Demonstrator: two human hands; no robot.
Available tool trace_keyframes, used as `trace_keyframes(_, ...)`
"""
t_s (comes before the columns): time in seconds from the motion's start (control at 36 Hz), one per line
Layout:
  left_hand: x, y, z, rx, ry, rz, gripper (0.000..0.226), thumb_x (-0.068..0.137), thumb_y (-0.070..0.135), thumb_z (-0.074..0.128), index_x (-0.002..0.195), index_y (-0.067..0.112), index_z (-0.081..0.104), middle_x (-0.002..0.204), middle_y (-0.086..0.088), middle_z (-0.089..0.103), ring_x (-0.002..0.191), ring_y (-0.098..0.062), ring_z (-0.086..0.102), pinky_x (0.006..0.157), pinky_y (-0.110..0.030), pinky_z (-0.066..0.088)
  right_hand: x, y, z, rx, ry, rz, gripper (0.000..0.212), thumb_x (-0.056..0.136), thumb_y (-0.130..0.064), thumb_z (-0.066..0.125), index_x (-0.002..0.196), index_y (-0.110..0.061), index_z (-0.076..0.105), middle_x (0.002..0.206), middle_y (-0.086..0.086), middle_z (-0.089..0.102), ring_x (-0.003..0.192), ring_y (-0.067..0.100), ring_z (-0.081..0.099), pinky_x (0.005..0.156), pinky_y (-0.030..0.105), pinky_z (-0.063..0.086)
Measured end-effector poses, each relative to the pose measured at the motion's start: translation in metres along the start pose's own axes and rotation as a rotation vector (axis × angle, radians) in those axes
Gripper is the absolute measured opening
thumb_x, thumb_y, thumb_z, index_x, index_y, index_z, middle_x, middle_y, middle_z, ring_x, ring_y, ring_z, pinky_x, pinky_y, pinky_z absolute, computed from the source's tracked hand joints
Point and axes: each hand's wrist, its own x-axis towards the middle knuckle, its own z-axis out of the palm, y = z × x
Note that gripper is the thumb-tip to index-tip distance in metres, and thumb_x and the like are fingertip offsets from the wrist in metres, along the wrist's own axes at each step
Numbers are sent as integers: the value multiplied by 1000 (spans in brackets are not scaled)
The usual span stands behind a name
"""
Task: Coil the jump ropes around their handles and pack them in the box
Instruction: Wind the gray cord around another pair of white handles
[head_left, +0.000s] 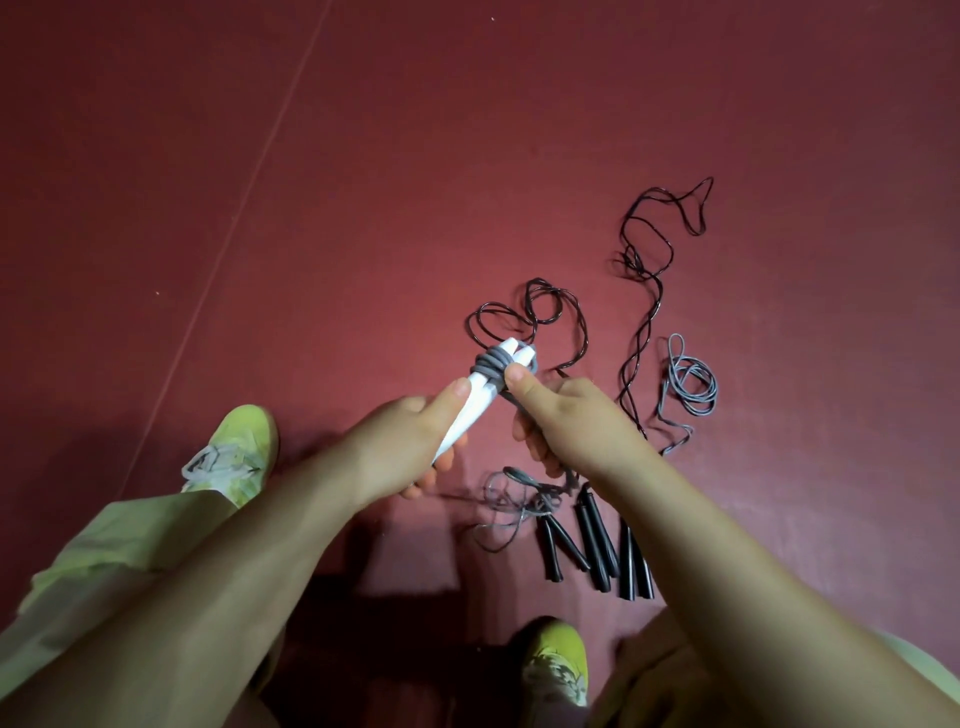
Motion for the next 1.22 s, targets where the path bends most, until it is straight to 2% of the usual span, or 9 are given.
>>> trace_keyframes(0.17, 2, -2, -4, 291, 173, 91, 51, 92, 57, 32, 83, 13, 57, 79, -7, 62, 76, -28, 58, 78, -40, 47, -2, -1, 5, 130, -47, -2, 56, 98, -48, 43, 69, -4, 62, 49, 5, 55, 40, 15, 46, 45, 23, 37)
trace_keyframes(0.28, -2, -3, -4, 502, 268, 183, 46, 92, 56, 33, 81, 14, 47, 79, -6, 57, 84, -32, 55, 75, -39, 46, -2, -2, 8, 206, -126, 76, 66, 92, -64, 36, 77, -8, 66, 57, 4, 60, 45, 16, 51, 48, 25, 38)
trace_keyframes(0.47, -5, -4, -1, 543, 341, 292, 41, 84, 62, 42, 100, 26, 55, 98, 1, 58, 98, -27, 54, 86, -40, 45, -7, -7, 6, 135, -48, 65, 61, 89, -62, 44, 72, -7, 65, 52, 1, 52, 40, 14, 43, 44, 22, 34)
trace_keyframes(0.64, -6, 2, -6, 301, 80, 174, 37, 80, 54, 60, 87, 18, 52, 73, 2, 55, 68, -20, 49, 61, -32, 36, -6, -8, 6, 129, -13, -37, 47, 91, -44, 51, 69, -5, 63, 51, 4, 52, 43, 16, 42, 47, 25, 34)
trace_keyframes(0.75, -12, 8, -6, -164, -196, 87, 27, 82, 45, 62, 86, 19, 61, 81, 4, 62, 78, -12, 56, 72, -22, 45, -5, -7, 6, 155, -24, -155, 37, 78, -44, 48, 59, -13, 55, 48, 1, 50, 44, 17, 41, 49, 28, 33)
trace_keyframes(0.81, -14, 9, -7, -414, -356, 47, 42, 81, 48, 53, 101, 13, 65, 96, -7, 66, 90, -19, 61, 87, -33, 49, -7, -8, 5, 204, -47, -217, 36, 79, -39, 46, 58, -10, 51, 48, 2, 45, 48, 20, 36, 51, 31, 28)
trace_keyframes(1.03, -23, 12, 1, -926, -825, -91, 81, 60, 73, 45, 90, 3, 73, 71, -14, 66, 59, -27, 64, 63, -37, 55, 1, -4, 1, 407, -135, -278, 52, 79, -57, 44, 66, -7, 48, 50, 9, 36, 46, 21, 31, 49, 36, 23)
trace_keyframes(1.11, -22, 14, 10, -1001, -799, -110, 75, 70, 77, 39, 78, 9, 69, 54, -4, 52, 43, -18, 50, 48, -24, 46, 0, -5, 1, 400, -135, -236, 61, 81, -67, 41, 78, -7, 52, 51, -1, 36, 48, 16, 27, 48, 30, 21)
trace_keyframes(1.22, -16, 15, 9, -839, -584, -121, 66, 72, 74, 33, 71, 13, 61, 54, 0, 42, 41, -15, 39, 48, -24, 33, -3, -6, 0, 252, -83, -181, 55, 99, -58, 26, 63, -17, 38, 57, 0, 26, 49, 13, 19, 49, 28, 15)
